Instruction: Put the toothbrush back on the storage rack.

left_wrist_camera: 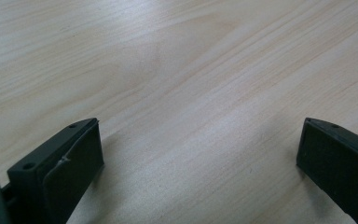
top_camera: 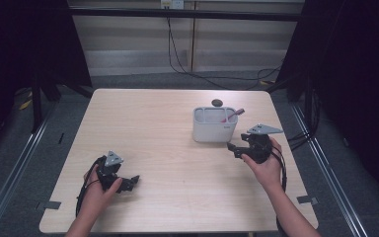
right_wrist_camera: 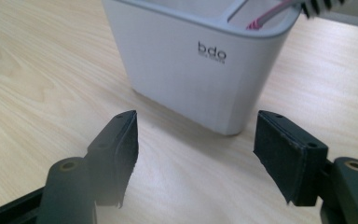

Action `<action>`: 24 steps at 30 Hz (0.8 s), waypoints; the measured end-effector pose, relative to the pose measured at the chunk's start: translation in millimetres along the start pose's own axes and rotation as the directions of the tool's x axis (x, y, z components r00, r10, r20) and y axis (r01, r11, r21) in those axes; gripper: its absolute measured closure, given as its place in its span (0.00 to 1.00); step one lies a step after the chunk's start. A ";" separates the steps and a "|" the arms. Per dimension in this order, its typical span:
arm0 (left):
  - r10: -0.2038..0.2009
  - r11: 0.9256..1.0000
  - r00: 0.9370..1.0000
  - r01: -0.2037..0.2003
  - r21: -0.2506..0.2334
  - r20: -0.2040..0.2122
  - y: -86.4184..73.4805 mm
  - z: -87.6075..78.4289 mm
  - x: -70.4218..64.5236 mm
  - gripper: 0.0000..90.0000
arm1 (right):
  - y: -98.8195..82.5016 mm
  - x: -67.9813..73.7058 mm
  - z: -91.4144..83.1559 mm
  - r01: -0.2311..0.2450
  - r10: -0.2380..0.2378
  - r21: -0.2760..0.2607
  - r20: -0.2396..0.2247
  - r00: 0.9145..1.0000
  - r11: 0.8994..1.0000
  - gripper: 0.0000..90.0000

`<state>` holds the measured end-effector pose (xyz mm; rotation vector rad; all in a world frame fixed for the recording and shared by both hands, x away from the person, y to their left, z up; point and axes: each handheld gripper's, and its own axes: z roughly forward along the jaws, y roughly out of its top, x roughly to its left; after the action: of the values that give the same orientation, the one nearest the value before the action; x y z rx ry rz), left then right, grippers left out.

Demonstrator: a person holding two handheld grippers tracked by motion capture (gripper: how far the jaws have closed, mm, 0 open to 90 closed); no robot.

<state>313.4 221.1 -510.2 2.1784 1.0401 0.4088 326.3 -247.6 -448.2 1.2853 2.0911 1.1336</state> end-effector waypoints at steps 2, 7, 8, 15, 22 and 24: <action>0.000 1.000 1.000 0.000 0.000 0.000 0.0 0.0 0.0 0.00 | -3.5 -0.9 -0.3 0.002 -0.002 0.008 -0.001 1.000 1.000 0.34; 0.000 1.000 1.000 0.000 0.000 0.000 0.0 0.0 0.0 0.00 | -10.8 -1.6 -0.5 -0.002 0.002 0.026 -0.004 1.000 1.000 0.33; 0.000 1.000 1.000 0.000 0.000 0.000 0.0 0.0 0.0 0.00 | -12.3 -1.7 -0.3 -0.001 0.001 0.032 -0.007 1.000 0.999 0.33; 0.001 1.000 1.000 -0.001 -0.001 0.000 0.0 0.1 0.1 0.00 | -24.0 -2.1 0.2 0.001 0.000 0.066 -0.012 1.000 0.998 0.32; 0.001 1.000 1.000 -0.001 -0.001 0.000 0.0 0.1 0.1 0.00 | -34.4 -1.4 1.0 0.010 -0.009 0.088 -0.014 1.000 0.996 0.30; 0.001 1.000 1.000 -0.001 -0.001 0.000 0.0 0.1 0.1 0.00 | -37.4 -1.4 1.3 0.017 -0.016 0.092 -0.014 1.000 0.996 0.30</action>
<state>313.5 221.1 -510.2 2.1781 1.0386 0.4101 308.3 -257.1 -479.7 1.3026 2.1830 1.0525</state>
